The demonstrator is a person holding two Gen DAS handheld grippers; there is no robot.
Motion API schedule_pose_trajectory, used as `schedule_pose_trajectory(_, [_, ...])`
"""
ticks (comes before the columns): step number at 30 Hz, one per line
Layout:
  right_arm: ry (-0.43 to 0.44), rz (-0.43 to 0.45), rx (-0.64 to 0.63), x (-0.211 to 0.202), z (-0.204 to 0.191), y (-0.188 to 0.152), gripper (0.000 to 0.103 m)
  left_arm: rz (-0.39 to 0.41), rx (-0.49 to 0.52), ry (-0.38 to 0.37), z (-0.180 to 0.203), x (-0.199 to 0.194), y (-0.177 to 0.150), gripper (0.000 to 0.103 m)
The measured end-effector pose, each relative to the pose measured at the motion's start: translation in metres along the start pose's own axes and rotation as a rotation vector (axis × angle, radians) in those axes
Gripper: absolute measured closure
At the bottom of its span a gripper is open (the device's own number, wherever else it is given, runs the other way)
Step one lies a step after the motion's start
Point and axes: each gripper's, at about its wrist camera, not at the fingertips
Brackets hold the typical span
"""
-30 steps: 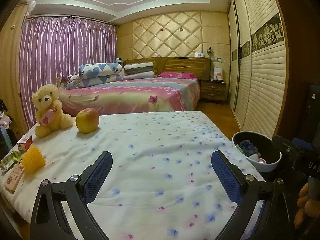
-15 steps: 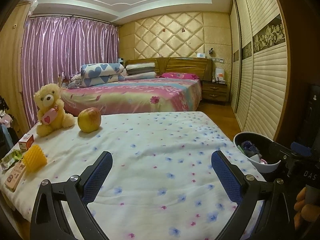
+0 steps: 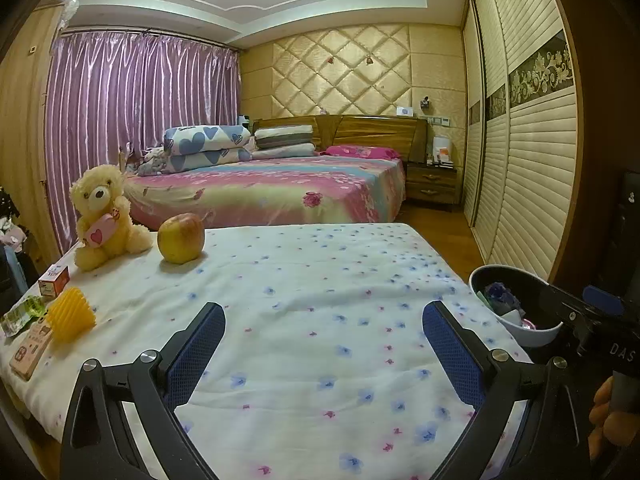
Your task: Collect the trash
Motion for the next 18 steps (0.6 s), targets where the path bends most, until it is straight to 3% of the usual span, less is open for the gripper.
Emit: schedule_pose_trajectory(18, [0.003,0.003,0.003,-0.0018,-0.0023,0.0003,0.000,-0.006,0.017,-0.016,0.0001,0.0028,-0.0001,0.003])
Point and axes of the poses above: each gripper's, at about its wrist camera, not at the fingertips, and x roughly the way its jaws point, z to its right, y to its top, and after that the axes turned 4 degrees about -y, right-handed
